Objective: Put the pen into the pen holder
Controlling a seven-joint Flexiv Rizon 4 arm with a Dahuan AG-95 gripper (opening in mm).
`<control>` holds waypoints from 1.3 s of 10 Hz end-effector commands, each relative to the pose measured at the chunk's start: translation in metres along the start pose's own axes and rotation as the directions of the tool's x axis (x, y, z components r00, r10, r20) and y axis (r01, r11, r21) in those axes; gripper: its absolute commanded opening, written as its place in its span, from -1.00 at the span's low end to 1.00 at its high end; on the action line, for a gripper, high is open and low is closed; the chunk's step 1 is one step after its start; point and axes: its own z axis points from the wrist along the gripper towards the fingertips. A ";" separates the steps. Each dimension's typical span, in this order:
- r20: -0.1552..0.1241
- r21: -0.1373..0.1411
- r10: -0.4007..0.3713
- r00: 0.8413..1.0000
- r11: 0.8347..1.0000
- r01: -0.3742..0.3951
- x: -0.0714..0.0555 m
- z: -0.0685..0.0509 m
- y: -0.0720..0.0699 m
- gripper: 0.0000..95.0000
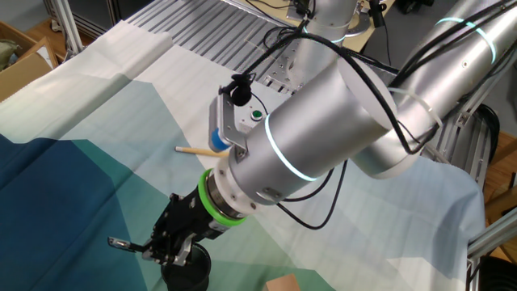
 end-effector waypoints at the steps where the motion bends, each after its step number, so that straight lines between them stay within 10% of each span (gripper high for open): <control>1: -0.032 0.007 -0.013 0.999 1.000 0.013 0.000 -0.001 -0.001 -1.00; 4: -0.197 0.032 0.002 0.980 0.999 0.005 -0.004 -0.003 -0.004 -1.00; 8: -0.297 0.046 -0.001 0.955 0.999 0.016 0.000 -0.001 -0.005 -1.00; 13: -0.341 0.071 0.006 0.940 0.997 0.019 0.008 -0.001 -0.006 -1.00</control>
